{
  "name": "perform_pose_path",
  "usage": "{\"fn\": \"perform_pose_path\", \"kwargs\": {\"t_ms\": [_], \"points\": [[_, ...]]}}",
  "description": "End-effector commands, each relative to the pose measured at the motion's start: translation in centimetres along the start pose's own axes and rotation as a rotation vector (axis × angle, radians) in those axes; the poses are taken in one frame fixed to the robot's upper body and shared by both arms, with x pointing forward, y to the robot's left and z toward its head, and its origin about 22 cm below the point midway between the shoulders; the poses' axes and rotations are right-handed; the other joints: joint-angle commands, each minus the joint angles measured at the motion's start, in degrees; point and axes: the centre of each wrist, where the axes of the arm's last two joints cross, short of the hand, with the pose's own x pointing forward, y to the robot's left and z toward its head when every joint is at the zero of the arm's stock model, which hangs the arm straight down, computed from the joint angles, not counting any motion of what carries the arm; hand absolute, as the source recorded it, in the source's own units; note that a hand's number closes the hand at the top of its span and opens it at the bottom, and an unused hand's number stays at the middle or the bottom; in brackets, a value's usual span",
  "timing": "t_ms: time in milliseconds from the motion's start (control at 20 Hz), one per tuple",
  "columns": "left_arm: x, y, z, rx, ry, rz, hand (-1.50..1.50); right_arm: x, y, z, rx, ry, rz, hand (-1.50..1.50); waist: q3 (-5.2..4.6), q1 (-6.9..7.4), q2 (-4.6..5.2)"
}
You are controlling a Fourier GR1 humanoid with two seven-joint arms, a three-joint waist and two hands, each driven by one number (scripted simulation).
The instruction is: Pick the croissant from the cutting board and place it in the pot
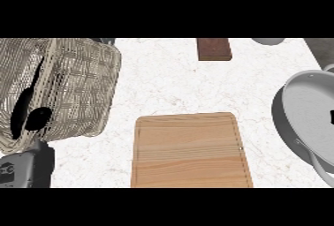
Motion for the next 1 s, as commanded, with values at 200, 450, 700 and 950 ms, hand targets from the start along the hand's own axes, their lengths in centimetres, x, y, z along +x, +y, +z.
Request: {"fn": "perform_pose_path", "kwargs": {"t_ms": [200, 450, 700, 950], "points": [[1.0, -1.2, -2.2, -0.001, -0.052, 0.026, 0.0, -4.2, 3.8, -3.1, 0.115, 0.047, 0.058, 1.5, -0.14, 0.17, 0.41], [-1.9, -1.8, 0.5, -0.009, -0.039, 0.028, 0.0, -6.0, 5.5, -3.4, 0.276, 0.18, -0.136, -1.5, -0.13, 0.38, 0.45], [0.0, -0.7, -2.1, -0.025, -0.047, 0.02, 0.0, -6.4, 8.2, -2.5, 0.386, 0.023, -0.197, -1.5, -0.13, -0.1, 0.39], [1.2, -1.8, -0.8, -0.001, -0.044, 0.006, 0.0, -6.1, 6.2, -3.9, 0.244, -0.044, -0.351, -1.5, -0.14, -0.54, 0.08]]}}
